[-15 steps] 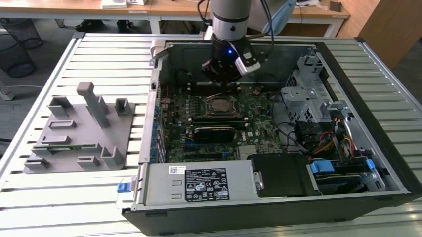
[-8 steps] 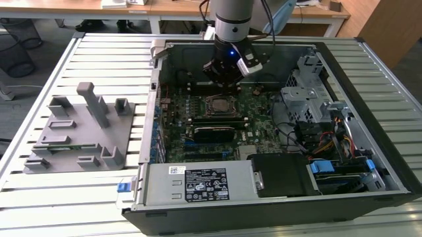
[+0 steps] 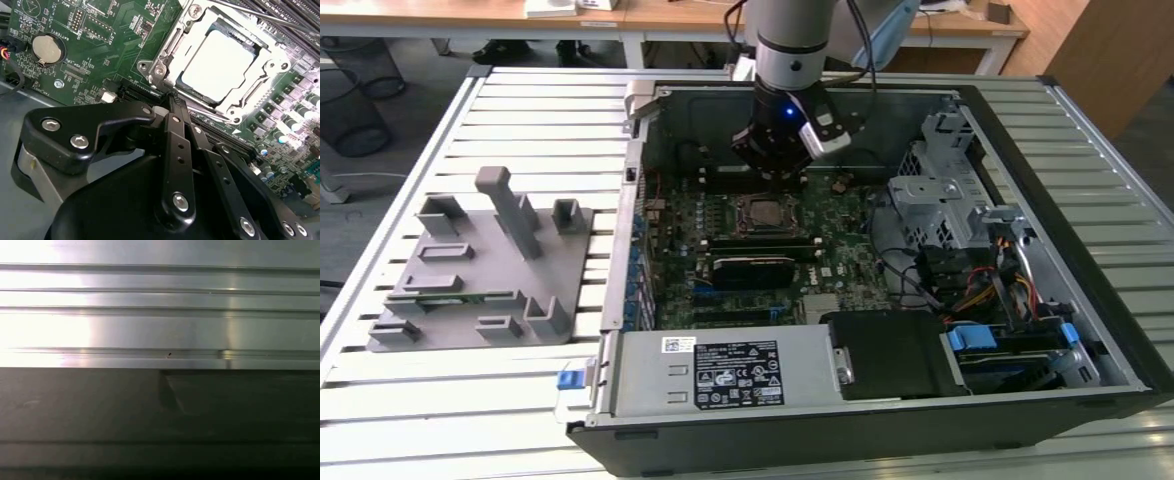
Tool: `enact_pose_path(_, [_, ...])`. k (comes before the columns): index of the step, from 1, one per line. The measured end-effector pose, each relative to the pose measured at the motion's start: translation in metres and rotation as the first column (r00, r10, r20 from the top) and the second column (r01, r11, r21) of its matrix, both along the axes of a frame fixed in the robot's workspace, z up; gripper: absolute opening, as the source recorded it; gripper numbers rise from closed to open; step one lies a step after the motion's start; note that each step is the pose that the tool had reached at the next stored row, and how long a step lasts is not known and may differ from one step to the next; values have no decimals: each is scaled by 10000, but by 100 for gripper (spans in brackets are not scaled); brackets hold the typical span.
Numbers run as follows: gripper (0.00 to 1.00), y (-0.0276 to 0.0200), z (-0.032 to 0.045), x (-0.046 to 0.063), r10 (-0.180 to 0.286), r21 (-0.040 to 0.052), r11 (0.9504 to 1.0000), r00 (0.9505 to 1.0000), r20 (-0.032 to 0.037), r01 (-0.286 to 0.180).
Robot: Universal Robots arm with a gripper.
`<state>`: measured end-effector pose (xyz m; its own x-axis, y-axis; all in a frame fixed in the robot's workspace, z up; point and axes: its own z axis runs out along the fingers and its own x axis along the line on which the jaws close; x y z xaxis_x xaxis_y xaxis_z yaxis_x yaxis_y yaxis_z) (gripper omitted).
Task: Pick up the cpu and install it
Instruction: 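Install the first cpu locking lever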
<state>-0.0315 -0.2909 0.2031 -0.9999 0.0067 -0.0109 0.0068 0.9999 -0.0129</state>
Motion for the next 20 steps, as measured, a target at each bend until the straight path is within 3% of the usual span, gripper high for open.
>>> enact_pose_path(10, [11, -1, -49, 17, -1, -10, 10000, 10000, -85, 0])
enact_pose_path(20, [11, 1, -28, 21, 0, -3, 10000, 10000, -82, 0])
